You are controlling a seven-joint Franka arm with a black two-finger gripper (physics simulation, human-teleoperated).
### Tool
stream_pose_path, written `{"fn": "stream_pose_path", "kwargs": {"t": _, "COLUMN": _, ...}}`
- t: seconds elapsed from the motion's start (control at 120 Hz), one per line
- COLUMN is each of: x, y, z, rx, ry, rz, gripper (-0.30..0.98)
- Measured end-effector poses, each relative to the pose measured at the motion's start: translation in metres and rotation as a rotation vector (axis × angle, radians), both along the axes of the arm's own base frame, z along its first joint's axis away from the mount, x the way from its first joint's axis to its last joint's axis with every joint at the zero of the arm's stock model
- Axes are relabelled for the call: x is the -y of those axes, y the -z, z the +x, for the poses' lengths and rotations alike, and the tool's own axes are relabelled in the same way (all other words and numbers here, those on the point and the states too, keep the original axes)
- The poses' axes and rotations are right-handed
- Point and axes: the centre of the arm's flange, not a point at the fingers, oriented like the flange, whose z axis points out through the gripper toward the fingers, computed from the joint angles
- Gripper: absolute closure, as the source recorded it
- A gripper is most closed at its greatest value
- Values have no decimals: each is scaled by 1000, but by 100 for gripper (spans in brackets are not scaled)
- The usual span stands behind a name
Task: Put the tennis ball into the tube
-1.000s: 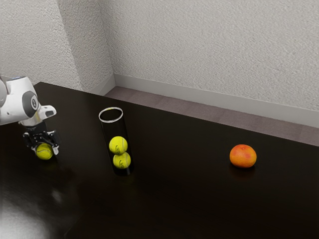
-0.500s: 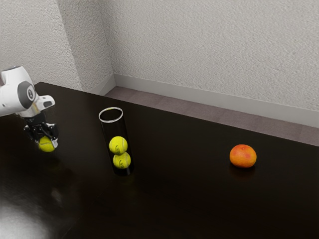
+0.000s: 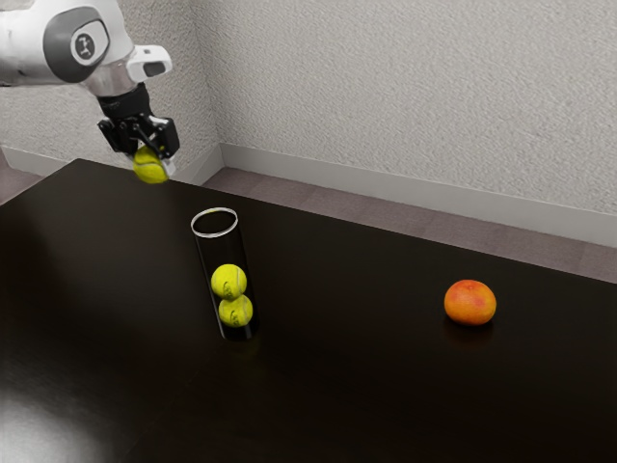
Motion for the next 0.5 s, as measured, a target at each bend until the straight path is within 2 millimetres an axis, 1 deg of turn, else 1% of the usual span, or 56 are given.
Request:
{"fn": "stream_pose_path", "kwargs": {"t": 0.125, "x": 50, "y": 5, "z": 9, "rx": -41, "ry": 4, "rz": -11, "gripper": 45}}
{"fn": "stream_pose_path", "kwargs": {"t": 0.167, "x": 63, "y": 7, "z": 9, "rx": -51, "ry": 0, "rz": -15, "gripper": 45}}
{"fn": "stream_pose_path", "kwargs": {"t": 0.208, "x": 71, "y": 10, "z": 11, "rx": -63, "ry": -11, "rz": -19, "gripper": 45}}
{"fn": "stream_pose_path", "kwargs": {"t": 0.275, "x": 76, "y": 15, "z": 12, "rx": -78, "ry": -42, "rz": -23, "gripper": 45}}
{"fn": "stream_pose_path", "kwargs": {"t": 0.425, "x": 72, "y": 29, "z": 16, "rx": -107, "ry": -128, "rz": -38, "gripper": 43}}
{"fn": "stream_pose_path", "kwargs": {"t": 0.5, "x": 75, "y": 37, "z": 19, "rx": -122, "ry": -159, "rz": -43, "gripper": 42}}
